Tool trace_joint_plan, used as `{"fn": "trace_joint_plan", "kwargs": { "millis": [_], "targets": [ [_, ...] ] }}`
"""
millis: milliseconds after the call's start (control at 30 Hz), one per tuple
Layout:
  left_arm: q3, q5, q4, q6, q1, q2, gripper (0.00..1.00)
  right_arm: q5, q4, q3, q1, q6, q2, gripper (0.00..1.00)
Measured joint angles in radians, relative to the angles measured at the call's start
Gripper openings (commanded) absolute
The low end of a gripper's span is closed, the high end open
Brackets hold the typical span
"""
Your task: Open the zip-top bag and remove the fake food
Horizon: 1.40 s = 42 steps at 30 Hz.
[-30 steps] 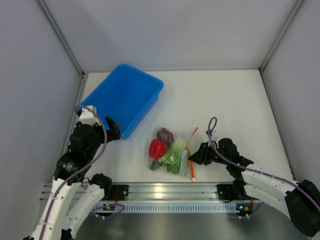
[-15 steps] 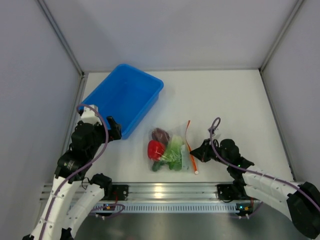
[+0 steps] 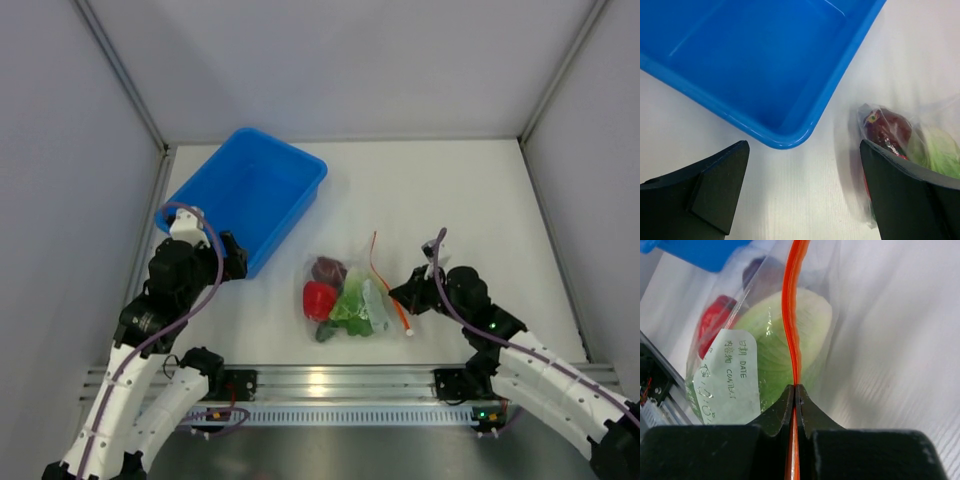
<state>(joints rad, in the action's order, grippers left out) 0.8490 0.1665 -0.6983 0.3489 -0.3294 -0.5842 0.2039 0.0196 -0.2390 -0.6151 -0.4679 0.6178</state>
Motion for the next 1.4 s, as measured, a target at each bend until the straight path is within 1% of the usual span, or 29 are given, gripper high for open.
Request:
{"fn": "trace_joint_plan", "kwargs": {
  "millis": [233, 433, 600, 867, 1033, 1133, 1200, 1300, 1400],
  "targets": [
    [0.051, -0.101, 0.007, 0.004, 0.000, -0.054, 0.98, -0.079, 0.234, -0.256, 0.000, 0.102, 0.051, 0.00],
    [0.157, -0.235, 0.024, -0.004, 0.000, -0.124, 0.98, -0.122, 0.396, -0.462, -0.023, 0.177, 0.141, 0.00],
    [0.231, -0.337, 0.045, -0.008, 0.000, -0.212, 0.98, -0.189, 0.497, -0.618, -0.092, 0.235, 0.251, 0.00],
    [0.237, -0.497, 0.110, 0.002, -0.012, -0.254, 0.98, -0.320, 0.626, -0.791, -0.236, 0.279, 0.358, 0.00],
    [0.236, -0.525, 0.130, -0.006, -0.099, -0.298, 0.98, -0.386, 0.671, -0.884, -0.319, 0.299, 0.414, 0.00],
    [0.212, -0.514, 0.185, -0.016, -0.187, -0.313, 0.98, -0.408, 0.676, -0.893, -0.339, 0.308, 0.423, 0.00],
    [0.161, -0.488, 0.257, -0.031, -0.262, -0.312, 0.98, -0.415, 0.678, -0.893, -0.340, 0.309, 0.424, 0.00],
    [0.037, -0.496, 0.404, -0.063, -0.332, -0.303, 0.98, -0.416, 0.673, -0.887, -0.340, 0.310, 0.422, 0.00],
    [-0.113, -0.531, 0.604, -0.104, -0.348, -0.290, 0.98, -0.416, 0.677, -0.878, -0.341, 0.311, 0.419, 0.00]
  ]
}}
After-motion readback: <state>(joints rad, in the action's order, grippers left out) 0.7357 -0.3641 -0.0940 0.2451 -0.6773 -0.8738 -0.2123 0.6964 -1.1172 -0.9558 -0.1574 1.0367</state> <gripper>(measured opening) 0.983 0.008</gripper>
